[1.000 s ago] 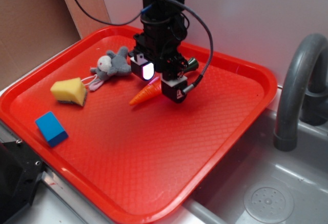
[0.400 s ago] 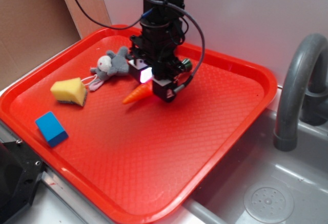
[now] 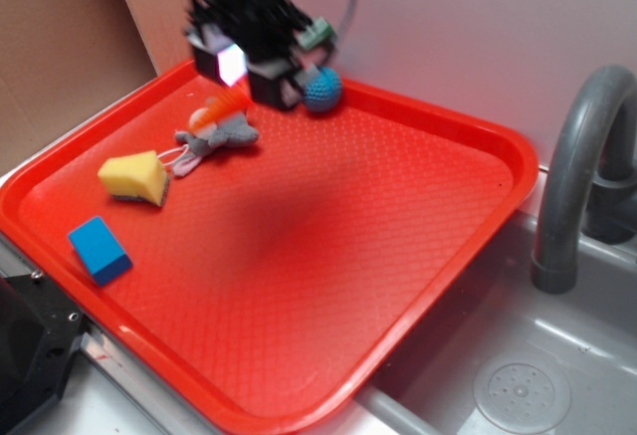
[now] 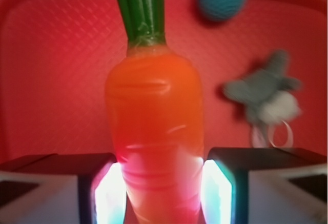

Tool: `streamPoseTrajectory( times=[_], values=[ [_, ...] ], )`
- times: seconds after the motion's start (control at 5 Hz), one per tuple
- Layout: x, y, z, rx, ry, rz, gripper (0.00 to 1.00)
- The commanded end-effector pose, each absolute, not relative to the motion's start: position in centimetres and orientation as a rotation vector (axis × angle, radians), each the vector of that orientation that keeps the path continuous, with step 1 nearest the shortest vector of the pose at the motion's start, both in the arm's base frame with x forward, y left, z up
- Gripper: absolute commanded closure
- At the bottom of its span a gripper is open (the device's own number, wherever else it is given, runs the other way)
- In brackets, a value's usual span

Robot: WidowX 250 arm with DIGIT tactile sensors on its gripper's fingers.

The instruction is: Grab the carrot.

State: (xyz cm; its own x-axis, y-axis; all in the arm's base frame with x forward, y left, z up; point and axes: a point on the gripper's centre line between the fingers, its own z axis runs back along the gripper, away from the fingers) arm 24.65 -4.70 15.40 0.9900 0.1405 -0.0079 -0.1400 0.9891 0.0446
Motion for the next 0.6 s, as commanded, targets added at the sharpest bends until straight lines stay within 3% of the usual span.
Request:
streamPoseTrajectory(
  times=[0.0,0.2,0.4],
  values=[
    [21.9,-2.7,24.4,-0.127,-0.144,0.222,1.00],
    [21.0,-2.1,25.1,-0.145,-0.151,0.251,1.00],
    [16.5,-2.9,26.1,-0.114,-0.112,0.223,1.00]
  ],
)
